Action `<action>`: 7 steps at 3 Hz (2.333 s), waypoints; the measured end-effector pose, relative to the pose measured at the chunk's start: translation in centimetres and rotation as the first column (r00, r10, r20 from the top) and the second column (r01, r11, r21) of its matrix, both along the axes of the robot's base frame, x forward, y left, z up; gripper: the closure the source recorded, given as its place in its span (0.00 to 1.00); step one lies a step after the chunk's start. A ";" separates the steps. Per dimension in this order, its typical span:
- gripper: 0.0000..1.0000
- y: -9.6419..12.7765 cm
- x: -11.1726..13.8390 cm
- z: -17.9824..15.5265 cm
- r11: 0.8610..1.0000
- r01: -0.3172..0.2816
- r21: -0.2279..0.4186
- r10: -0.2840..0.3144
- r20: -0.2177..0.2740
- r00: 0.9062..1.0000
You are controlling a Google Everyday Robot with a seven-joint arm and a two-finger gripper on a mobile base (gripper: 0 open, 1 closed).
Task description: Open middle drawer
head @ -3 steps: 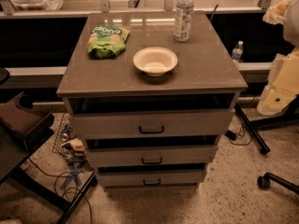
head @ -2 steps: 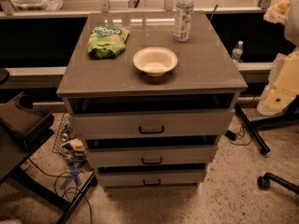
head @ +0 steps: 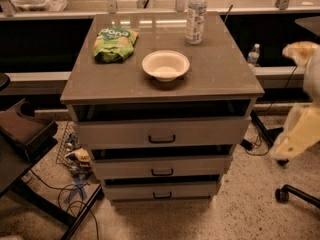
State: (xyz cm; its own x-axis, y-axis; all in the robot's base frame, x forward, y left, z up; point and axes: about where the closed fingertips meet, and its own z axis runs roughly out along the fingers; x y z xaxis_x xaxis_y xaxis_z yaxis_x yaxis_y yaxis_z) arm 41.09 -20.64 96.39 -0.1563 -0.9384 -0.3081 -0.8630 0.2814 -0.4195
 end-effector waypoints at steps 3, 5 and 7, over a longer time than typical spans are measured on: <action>0.00 -2.6 3.0 -15.9 0.998 -0.044 -0.035 0.044 0.007 0.999; 0.00 -2.7 2.4 -23.6 0.997 -0.052 0.055 0.056 -0.080 0.995; 0.00 -2.1 3.0 -35.1 0.975 -0.135 0.178 0.150 -0.073 0.986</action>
Offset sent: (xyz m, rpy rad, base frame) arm 0.0373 -0.0348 -0.1813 0.0095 -0.0287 0.0527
